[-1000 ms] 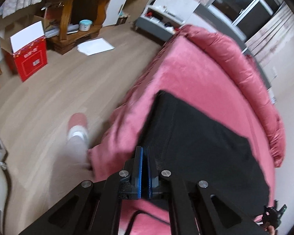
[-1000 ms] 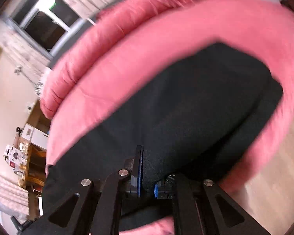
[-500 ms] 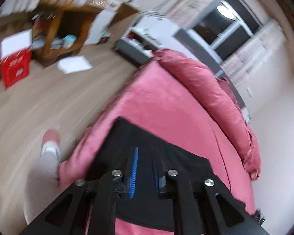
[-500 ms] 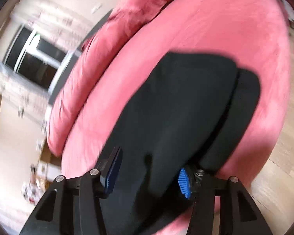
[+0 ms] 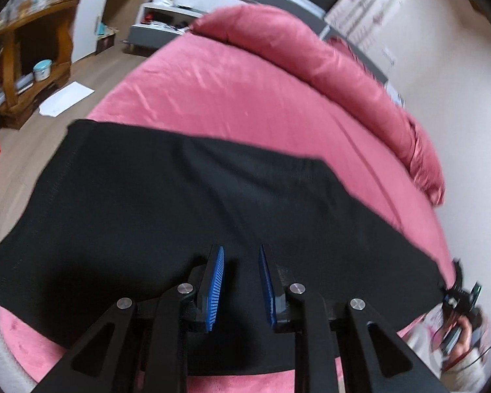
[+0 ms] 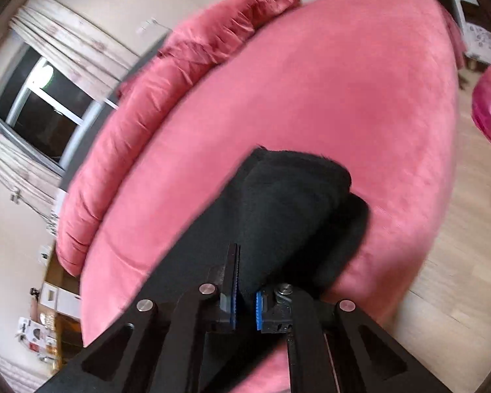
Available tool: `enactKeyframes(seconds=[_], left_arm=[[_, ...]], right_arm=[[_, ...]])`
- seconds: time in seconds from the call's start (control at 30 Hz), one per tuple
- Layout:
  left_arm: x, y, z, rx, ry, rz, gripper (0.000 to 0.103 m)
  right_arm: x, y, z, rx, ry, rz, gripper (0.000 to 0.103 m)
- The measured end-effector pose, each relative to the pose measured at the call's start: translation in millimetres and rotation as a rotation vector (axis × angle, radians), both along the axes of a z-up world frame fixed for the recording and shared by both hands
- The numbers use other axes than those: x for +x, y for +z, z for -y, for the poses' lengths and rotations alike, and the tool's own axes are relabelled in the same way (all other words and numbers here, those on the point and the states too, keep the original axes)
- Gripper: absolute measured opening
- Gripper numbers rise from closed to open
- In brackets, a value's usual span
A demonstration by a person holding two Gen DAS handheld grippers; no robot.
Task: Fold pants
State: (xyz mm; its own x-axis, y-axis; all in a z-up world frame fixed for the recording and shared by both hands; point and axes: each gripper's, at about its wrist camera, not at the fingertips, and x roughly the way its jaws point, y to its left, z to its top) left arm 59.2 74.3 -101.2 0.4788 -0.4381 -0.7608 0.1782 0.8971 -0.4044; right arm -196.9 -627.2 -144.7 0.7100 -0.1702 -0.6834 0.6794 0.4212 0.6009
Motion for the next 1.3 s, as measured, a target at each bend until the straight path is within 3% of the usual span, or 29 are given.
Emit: enactKeyframes(seconds=[0.1,0.17,0.33,0.43,0.5,0.63,0.67,0.73,0.83,1.0,1.17,1.3], left_arm=[[-5,-10,8,0.063,-0.017,-0.029,0.022],[-6,-17,9,0.062,-0.016,-0.061,0.022],[-8,-18,11,0.054,-0.005,-0.065,0.022],[-9,-15,9,0.039,-0.003,-0.059,0.023],[-11,-11,9,0.017,-0.002,-0.05,0.023],[-8,-2,17,0.002,-0.005,-0.015,0.024],[-6,-1,20,0.006,-0.01,-0.01,0.024],[-1,-1,27,0.007,-0.018,-0.009,0.025],[12,-3,38,-0.002,-0.024,-0.026,0.026],[21,0,59,-0.006,-0.066,-0.021,0.026],[31,6,64,-0.02,-0.088,0.023,0.026],[51,-2,69,-0.036,-0.094,0.019,0.027]], right_arm=[[-6,-16,5,0.0,-0.007,-0.006,0.016],[-14,-15,5,-0.01,-0.027,0.029,0.021],[-49,-3,8,-0.021,-0.139,0.077,0.049],[-53,3,3,-0.038,-0.127,0.059,0.049],[-49,17,-7,-0.101,-0.12,0.024,0.049],[-2,65,-55,-0.331,0.074,-0.001,0.049],[22,80,-79,-0.406,0.185,0.0,0.049],[65,95,-119,-0.46,0.378,0.022,0.049],[137,96,-182,-0.383,0.663,0.085,0.049],[249,68,-290,-0.163,1.014,0.105,0.049],[331,38,-368,-0.136,1.174,0.014,0.049],[363,20,-392,-0.097,1.235,-0.046,0.048]])
